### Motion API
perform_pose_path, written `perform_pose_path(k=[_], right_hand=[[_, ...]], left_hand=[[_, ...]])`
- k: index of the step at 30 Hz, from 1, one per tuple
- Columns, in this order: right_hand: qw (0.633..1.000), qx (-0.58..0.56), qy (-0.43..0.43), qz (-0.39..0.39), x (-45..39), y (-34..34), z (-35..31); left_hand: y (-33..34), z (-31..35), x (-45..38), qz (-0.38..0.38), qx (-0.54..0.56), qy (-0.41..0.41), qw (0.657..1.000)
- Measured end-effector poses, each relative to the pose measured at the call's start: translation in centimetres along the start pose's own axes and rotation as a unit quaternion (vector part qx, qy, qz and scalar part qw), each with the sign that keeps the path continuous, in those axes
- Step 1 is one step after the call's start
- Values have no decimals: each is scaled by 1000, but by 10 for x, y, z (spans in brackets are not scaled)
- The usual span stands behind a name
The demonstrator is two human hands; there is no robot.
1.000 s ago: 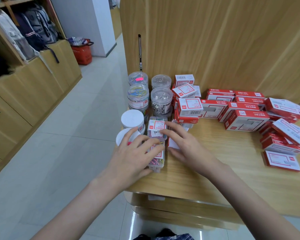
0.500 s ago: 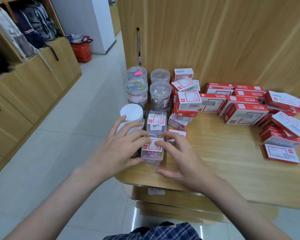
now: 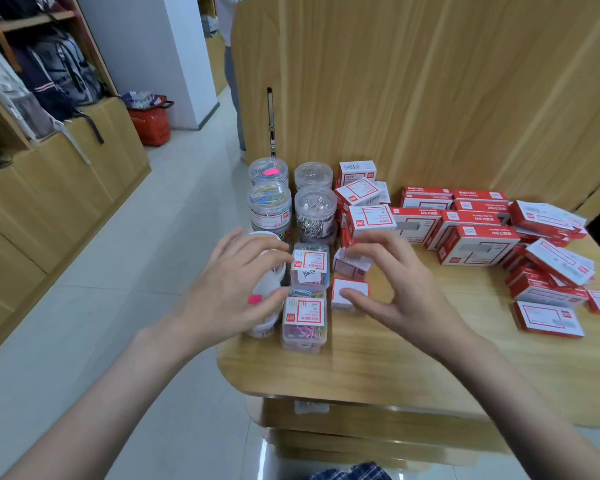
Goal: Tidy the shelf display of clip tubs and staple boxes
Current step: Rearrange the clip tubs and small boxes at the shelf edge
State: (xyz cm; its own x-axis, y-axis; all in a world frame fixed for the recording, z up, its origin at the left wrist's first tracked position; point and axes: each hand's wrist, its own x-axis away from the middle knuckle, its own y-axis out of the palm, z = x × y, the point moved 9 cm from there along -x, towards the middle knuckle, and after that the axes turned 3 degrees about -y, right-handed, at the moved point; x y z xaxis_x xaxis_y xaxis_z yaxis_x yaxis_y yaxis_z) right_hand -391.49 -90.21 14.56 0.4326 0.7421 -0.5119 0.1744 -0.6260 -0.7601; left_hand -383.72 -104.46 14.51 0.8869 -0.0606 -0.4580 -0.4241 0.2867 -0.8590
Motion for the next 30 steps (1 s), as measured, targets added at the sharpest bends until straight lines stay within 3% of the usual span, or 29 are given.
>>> perform_pose_path(k=[5, 9, 11, 16, 30], right_hand=[[987, 152, -48, -25, -51, -12, 1], [922, 372, -77, -70, -81, 21, 1], [897, 431, -76, -60, -87, 37, 1], [882, 467, -56, -18, -95, 38, 7], [906, 421, -33, -31, -95, 36, 21]], left_hand=[[-13, -17, -31, 40, -10, -20, 999], [-12, -32, -49, 45, -17, -49, 998], [-5, -41, -53, 30, -3, -67, 997], [8, -53, -54, 0, 51, -77, 996], [8, -56, -53, 14, 82, -61, 995]])
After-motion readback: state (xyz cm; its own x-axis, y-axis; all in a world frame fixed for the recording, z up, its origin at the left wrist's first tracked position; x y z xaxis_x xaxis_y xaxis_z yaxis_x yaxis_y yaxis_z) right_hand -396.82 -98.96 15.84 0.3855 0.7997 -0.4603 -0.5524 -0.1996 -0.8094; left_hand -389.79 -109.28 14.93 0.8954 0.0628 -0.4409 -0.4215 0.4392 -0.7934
